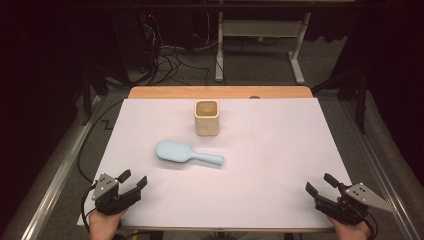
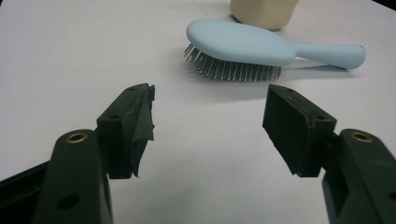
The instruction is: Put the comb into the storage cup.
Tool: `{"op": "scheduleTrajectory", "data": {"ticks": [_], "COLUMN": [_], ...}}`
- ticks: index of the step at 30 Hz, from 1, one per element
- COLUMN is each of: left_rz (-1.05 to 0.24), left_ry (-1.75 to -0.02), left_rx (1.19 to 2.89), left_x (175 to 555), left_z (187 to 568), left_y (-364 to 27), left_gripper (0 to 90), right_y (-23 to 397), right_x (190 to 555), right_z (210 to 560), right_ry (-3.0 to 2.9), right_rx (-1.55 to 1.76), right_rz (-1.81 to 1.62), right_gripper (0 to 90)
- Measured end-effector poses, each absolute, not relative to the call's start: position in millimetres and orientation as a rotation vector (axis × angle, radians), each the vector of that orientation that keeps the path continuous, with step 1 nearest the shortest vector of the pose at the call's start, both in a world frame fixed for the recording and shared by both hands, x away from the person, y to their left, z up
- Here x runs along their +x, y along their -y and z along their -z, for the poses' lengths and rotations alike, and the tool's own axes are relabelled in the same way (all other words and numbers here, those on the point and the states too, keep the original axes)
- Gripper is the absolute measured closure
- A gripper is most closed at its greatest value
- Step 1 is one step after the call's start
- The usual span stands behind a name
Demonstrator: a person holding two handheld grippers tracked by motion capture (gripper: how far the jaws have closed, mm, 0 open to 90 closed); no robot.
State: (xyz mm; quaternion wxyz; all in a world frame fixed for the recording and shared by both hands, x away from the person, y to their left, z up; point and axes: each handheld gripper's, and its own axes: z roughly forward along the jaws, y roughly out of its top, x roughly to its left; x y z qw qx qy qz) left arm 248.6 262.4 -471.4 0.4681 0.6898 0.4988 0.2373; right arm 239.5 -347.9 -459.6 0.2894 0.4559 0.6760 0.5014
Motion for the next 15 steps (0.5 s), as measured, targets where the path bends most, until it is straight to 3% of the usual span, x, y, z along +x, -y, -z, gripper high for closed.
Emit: {"op": "scheduleTrajectory", "data": {"ticks": [15], "left_rz": [-0.579], "left_ry": [-1.223], "left_rx": [1.670], "left_x": [246.7], "left_z": [470.2], "left_y": [-263.0], "left_gripper": [33.8], "right_y": [347.4], "right_x": [240.5], "right_z": [460.5], "right_ry": [-1.809], "right_rx": [1.230], "right_rz": [-1.338], "right_gripper": [26.3]}}
